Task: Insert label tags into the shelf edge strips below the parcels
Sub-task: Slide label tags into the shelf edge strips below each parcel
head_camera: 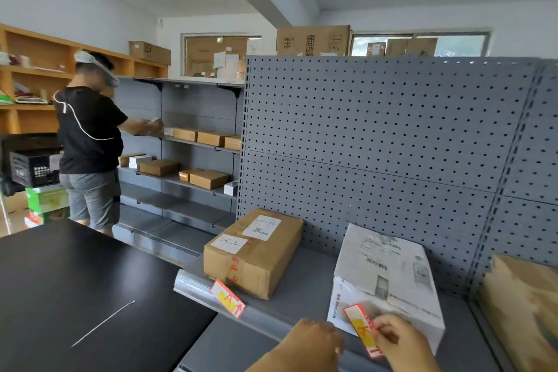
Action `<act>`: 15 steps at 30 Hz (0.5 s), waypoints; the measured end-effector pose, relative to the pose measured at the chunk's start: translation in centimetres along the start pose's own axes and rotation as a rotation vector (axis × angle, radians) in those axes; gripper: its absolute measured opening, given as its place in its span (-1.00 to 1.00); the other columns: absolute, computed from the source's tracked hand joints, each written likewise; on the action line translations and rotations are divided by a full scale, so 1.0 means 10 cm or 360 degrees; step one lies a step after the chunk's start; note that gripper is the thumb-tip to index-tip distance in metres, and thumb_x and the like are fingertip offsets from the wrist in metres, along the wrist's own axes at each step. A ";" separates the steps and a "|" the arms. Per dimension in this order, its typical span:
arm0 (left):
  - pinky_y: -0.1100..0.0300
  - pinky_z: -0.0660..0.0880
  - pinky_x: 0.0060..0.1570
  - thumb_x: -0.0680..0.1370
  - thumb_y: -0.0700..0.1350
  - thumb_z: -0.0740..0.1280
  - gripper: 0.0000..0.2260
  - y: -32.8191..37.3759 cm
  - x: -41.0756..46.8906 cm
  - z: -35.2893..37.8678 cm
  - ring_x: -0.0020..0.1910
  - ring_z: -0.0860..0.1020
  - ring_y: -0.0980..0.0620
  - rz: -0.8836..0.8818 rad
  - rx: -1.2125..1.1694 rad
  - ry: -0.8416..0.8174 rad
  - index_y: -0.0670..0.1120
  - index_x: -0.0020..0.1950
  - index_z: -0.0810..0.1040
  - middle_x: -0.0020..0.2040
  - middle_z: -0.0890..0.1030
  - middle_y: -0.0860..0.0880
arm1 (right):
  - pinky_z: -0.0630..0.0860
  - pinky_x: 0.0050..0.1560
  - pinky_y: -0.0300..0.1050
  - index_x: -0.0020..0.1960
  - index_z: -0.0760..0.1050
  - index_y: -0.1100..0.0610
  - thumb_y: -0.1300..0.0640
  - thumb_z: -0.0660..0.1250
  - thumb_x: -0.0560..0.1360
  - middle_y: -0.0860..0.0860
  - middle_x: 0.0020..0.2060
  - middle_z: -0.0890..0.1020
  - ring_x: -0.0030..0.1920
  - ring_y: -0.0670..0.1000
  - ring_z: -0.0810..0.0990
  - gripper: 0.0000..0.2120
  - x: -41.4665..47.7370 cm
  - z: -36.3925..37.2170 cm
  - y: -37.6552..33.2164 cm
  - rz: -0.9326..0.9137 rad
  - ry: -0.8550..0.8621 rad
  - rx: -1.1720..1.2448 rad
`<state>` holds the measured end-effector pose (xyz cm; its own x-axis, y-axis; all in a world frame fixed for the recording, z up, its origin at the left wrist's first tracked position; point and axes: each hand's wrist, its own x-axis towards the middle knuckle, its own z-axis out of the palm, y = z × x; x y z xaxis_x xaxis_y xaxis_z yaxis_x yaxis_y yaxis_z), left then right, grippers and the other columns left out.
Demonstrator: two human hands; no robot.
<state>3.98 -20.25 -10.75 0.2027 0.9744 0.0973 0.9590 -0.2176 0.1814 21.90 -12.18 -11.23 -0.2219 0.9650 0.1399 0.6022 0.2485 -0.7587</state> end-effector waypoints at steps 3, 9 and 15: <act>-0.08 0.41 0.20 0.58 -0.18 0.08 -0.70 0.05 0.08 0.10 0.17 0.50 -0.22 0.0012 -0.0061 -0.0011 -0.26 0.15 0.53 0.19 0.53 -0.26 | 0.45 -0.24 -0.46 -0.42 0.55 -0.07 0.26 0.53 0.27 0.02 -0.31 0.66 -0.33 -0.05 0.61 -0.72 0.01 0.00 0.11 -0.0017 -0.0063 -0.0054; -0.14 0.38 0.14 0.57 -0.23 0.10 -0.73 0.08 0.23 0.25 0.22 0.47 -0.26 0.0023 0.0175 -0.0190 -0.27 0.17 0.48 0.23 0.47 -0.28 | 0.54 -0.14 -0.33 -0.35 0.55 -0.03 0.24 0.50 0.31 -0.04 -0.42 0.65 -0.33 -0.10 0.62 -0.78 -0.05 -0.04 0.24 -0.0012 -0.0145 -0.0121; -0.03 0.38 0.13 0.49 -0.21 0.24 -0.74 0.09 0.24 0.36 0.19 0.46 -0.18 0.0114 0.0271 -0.0055 -0.17 0.17 0.49 0.18 0.50 -0.20 | 0.42 -0.28 -0.53 -0.29 0.61 0.04 0.28 0.52 0.31 -0.03 -0.42 0.62 -0.38 -0.25 0.55 -0.83 -0.09 -0.12 0.26 -0.0073 -0.0071 -0.0091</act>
<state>6.08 -17.90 -13.92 0.2755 0.9588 0.0697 0.9610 -0.2766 0.0066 24.53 -12.28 -12.58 -0.2835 0.9481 0.1441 0.6333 0.2979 -0.7143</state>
